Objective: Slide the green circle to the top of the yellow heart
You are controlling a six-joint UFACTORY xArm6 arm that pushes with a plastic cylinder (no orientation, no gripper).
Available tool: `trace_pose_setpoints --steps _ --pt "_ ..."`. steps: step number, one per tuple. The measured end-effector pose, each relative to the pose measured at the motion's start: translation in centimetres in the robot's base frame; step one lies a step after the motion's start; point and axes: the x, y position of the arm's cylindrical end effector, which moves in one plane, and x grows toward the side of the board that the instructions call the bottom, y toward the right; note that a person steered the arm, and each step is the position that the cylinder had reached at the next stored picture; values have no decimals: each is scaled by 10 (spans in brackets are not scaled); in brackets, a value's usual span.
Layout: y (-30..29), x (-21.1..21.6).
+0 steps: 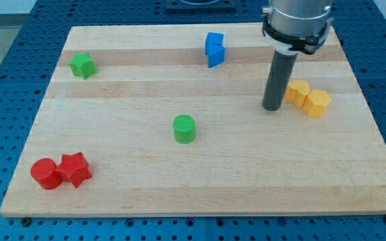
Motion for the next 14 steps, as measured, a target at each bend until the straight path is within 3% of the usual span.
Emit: trace_pose_setpoints --steps 5,13,14 --pt "-100 0" --pt "-187 1" --pt "-188 27"
